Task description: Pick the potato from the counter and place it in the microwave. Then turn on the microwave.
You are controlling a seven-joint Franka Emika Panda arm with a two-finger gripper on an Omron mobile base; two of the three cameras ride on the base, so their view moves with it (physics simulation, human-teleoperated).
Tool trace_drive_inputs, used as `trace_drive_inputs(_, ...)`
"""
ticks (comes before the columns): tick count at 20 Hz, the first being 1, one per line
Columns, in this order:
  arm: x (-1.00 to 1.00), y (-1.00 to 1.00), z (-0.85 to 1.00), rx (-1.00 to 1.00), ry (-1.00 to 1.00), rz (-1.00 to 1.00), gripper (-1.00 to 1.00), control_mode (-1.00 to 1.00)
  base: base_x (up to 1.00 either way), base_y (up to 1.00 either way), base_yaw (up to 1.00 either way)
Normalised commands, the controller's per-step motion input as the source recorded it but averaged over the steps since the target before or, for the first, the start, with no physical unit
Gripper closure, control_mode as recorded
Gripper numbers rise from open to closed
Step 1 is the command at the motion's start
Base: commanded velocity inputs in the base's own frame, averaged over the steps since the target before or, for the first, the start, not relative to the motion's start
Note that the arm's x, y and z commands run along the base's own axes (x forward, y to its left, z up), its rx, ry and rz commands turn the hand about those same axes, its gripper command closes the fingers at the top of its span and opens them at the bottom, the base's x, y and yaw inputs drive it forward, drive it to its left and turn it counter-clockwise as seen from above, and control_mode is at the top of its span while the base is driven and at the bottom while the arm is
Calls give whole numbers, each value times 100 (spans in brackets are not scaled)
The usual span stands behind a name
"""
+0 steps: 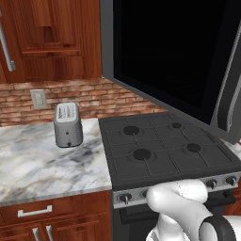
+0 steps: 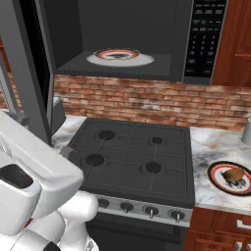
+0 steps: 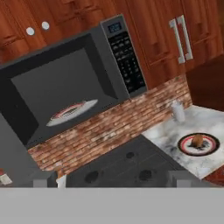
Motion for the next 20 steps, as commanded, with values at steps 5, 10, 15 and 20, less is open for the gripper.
trace_drive_inputs(5,43,-2,-31,47,9,35,-100,-100,0,0,0)
trace_drive_inputs(10,0,7,-64,42,1,30,-100,-100,0,0,0)
trace_drive_inputs(15,29,24,-44,39,0,19,-100,-100,0,0,0)
trace_drive_inputs(20,53,33,-9,28,-5,8,-100,-100,0,0,0)
